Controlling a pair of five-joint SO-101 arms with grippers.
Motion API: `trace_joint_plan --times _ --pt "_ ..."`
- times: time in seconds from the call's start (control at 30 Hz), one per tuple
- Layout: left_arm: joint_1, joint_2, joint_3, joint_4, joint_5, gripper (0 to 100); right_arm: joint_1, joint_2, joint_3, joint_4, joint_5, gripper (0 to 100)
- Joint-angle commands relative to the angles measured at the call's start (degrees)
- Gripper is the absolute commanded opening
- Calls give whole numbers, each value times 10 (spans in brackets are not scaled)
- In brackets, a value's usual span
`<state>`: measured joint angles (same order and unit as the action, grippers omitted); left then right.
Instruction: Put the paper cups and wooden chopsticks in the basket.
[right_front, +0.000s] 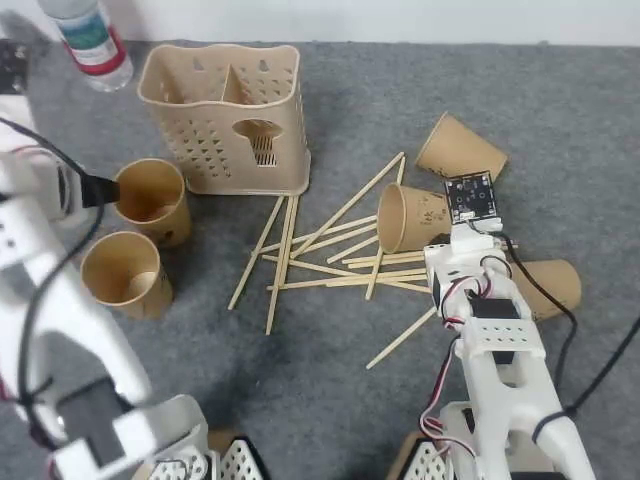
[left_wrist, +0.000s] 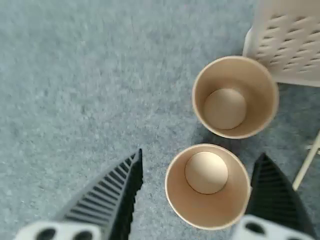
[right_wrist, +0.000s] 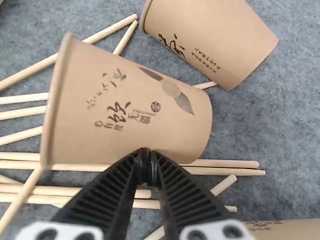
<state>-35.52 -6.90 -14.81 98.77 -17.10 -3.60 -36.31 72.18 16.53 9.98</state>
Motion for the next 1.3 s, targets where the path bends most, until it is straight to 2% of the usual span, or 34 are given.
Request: trace_joint_plan --times 0.0,0.27,0.6,0.83,1.1,1.17,1.27 --pt "-2 39 -35 18 -33 334 7 -12 -3 -5 2 9" --pt "12 121 -36 15 -60 333 6 -12 -3 -6 2 9" --pt "17 192 -35 -44 -56 333 6 -12 -3 -7 2 9" --pt "19 234 -36 -62 -60 261 6 -12 -3 -9 2 9" --pt "20 244 -33 -77 -57 253 6 -12 -3 -9 2 9" --pt "20 242 -36 -76 -57 223 6 -12 -3 -9 2 9" --pt "23 234 -52 -71 -60 80 6 -12 -3 -10 2 9"
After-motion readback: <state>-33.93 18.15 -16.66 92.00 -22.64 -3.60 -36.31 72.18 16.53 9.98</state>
